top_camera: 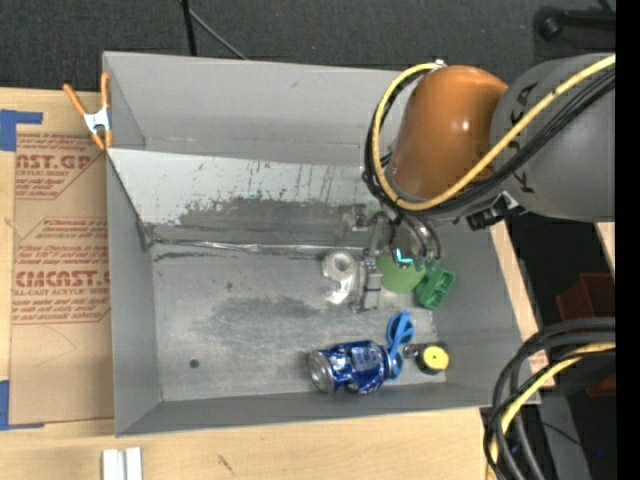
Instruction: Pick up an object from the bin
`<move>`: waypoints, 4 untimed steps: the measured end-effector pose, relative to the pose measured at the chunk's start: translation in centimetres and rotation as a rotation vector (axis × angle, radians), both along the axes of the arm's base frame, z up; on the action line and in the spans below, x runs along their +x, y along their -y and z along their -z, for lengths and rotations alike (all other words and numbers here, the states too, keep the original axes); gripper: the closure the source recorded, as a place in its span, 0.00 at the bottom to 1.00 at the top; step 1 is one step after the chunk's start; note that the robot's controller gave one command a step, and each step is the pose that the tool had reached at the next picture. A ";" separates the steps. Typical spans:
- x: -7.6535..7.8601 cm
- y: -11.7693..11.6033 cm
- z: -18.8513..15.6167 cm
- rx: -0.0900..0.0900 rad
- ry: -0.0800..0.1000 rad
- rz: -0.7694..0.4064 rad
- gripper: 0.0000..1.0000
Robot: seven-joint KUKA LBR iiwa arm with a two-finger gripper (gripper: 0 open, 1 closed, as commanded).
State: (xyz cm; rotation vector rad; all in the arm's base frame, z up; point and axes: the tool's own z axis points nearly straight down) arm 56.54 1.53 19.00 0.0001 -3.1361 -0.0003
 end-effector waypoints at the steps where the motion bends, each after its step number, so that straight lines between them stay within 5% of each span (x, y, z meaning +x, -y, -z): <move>1: -5.9 -0.6 11.9 -0.002 0.009 -0.176 0.00; 2: -8.7 -3.1 8.9 0.002 0.008 -0.177 0.00; 4: -8.2 -2.1 12.1 0.001 0.008 -0.006 0.00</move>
Offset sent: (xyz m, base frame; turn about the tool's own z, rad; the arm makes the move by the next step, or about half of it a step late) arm -0.0603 0.0072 -0.1200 -0.1760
